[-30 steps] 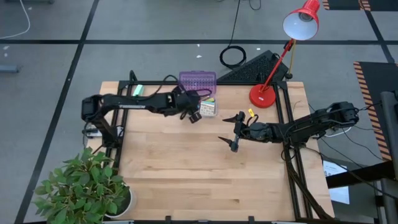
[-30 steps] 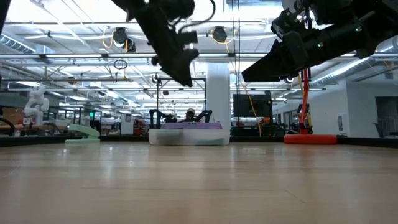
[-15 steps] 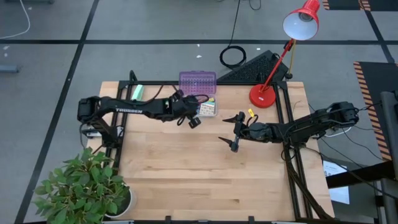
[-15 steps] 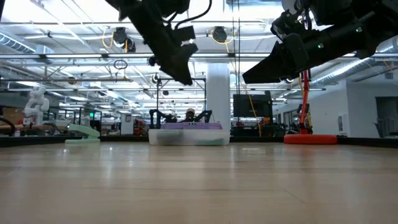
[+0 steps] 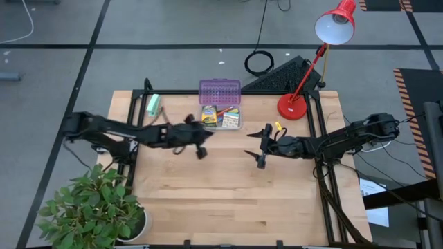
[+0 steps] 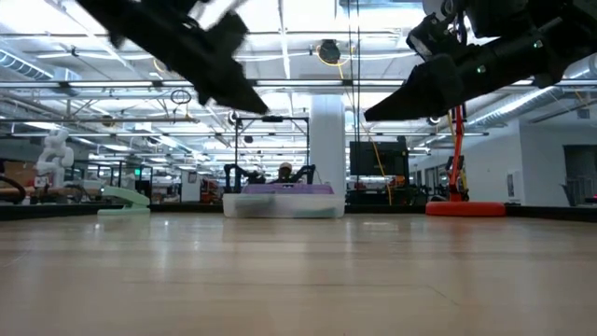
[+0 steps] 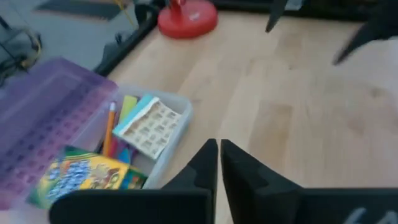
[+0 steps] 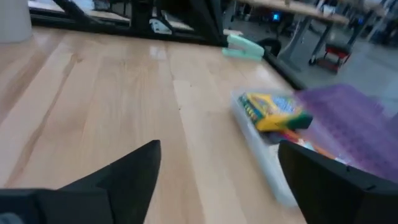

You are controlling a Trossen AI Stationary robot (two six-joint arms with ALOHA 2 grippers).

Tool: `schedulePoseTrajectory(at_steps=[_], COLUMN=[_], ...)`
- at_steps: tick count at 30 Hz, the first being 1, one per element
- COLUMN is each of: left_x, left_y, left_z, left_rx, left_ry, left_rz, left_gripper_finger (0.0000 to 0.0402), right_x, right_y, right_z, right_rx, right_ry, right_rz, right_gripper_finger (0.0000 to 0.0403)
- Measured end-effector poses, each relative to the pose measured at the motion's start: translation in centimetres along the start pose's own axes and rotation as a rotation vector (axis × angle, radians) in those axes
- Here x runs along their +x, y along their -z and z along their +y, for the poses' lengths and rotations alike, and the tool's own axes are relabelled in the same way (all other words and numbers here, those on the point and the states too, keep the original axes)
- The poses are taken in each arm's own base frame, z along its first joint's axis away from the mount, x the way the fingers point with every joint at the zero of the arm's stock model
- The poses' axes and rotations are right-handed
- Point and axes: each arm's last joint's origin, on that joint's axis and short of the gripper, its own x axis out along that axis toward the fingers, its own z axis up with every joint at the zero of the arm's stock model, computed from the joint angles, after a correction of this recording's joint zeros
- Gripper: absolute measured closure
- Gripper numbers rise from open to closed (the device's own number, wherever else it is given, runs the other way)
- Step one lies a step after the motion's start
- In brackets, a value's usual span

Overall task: Pack school essentials
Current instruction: Return to Home Position

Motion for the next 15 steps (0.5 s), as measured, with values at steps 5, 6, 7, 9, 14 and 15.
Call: schedulePoseTrajectory(at_steps=[5,6,7,9,14,15], left_x=[-5.2,-6.2,-7.4,-9.5,-13.2,-13.5], left_y=[-0.6,-0.7,-0.9,-1.1,0.2,0.8], left_z=[2.2,2.6,3.0,3.5,4.1,4.1], left_rx=[0.016,0.013,0.004,-0.013,0.003,0.009], left_ry=[0.030,0.055,0.077,0.091,0.115,0.124], left_rz=[-0.144,-0.177,-0.218,-0.291,-0.417,-0.425], left_gripper_finger=[0.0398,0.0398,0.0396,0.0391,0.0398,0.0398], right_x=[-0.2,-0.3,-0.5,-1.0,-2.6,-3.0], right_y=[-1.0,-1.3,-1.6,-2.1,-2.7,-2.8], right_z=[-0.1,-0.2,-0.3,-0.3,-0.3,-0.3], right_rx=[-0.072,-0.081,-0.089,-0.091,-0.052,-0.043], right_ry=[0.012,0.017,0.019,0.014,-0.029,-0.038], right_rz=[-0.086,-0.114,-0.130,-0.157,-0.149,-0.146], right_gripper_finger=[0.0129,0.0139,0.0149,0.0169,0.0214,0.0222])
